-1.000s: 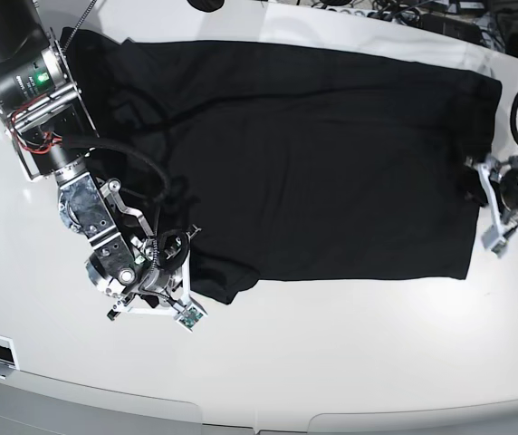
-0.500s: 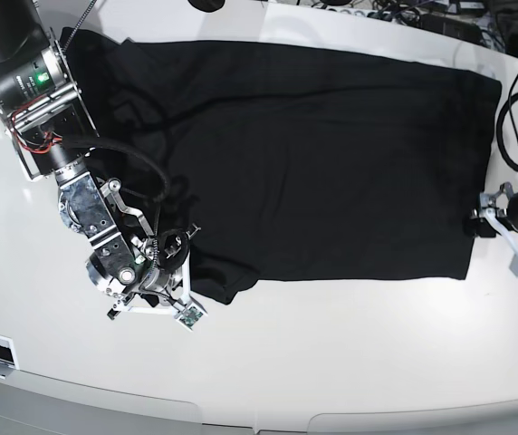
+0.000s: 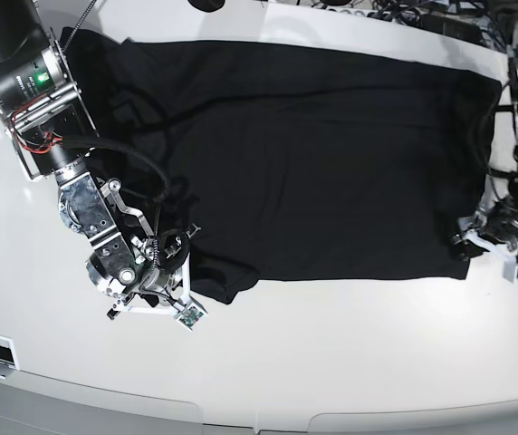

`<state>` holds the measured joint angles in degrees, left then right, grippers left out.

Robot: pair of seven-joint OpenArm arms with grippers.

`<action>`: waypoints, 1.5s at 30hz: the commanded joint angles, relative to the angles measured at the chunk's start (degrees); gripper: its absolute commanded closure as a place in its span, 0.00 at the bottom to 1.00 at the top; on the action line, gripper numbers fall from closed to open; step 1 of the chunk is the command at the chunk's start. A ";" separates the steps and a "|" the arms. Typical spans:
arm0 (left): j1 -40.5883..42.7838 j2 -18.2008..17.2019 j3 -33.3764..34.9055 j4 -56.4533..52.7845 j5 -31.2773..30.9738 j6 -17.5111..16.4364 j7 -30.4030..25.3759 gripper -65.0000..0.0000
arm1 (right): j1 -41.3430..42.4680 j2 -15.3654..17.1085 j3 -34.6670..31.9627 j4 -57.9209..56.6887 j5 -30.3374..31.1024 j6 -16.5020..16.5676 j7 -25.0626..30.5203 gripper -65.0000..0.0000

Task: Layout the t-shirt on the table in an organized manner, then fold the t-shirt properly
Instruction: 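Move the left gripper along the shirt edge and grasp the hem corner, then lift the shirt side with the right gripper and fold it over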

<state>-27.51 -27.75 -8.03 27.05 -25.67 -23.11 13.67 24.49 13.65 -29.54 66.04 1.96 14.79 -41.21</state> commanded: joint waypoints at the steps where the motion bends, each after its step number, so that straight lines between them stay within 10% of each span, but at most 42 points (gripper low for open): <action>1: -1.20 -0.63 -0.26 -0.07 0.39 0.94 -0.48 0.38 | 1.84 0.35 0.35 0.98 -0.28 -0.44 0.11 1.00; 7: -0.48 1.07 -0.24 -0.17 1.81 2.05 -2.32 0.38 | 1.84 0.35 0.35 0.98 -0.31 -0.48 -0.66 1.00; 18: -0.92 1.25 -0.24 -0.15 -0.59 -8.37 0.48 0.39 | 1.81 0.35 0.35 0.98 -0.26 -0.50 -0.61 1.00; 27: -0.94 0.44 -0.26 -0.04 -1.36 -9.03 -3.02 0.71 | 1.88 0.35 0.35 0.98 0.02 -0.63 1.40 1.00; 32: -0.92 -0.09 -0.24 -0.04 -1.31 -9.88 -3.67 1.00 | 1.84 0.68 0.39 1.01 2.97 4.94 2.47 1.00; 45: -0.92 -3.08 -0.24 2.47 -0.72 -16.89 -2.73 1.00 | -1.53 0.83 14.10 14.21 22.93 23.45 -9.07 1.00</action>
<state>-26.83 -29.67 -8.05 28.47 -25.15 -39.48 12.43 21.54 14.15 -15.62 79.46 24.47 38.44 -51.37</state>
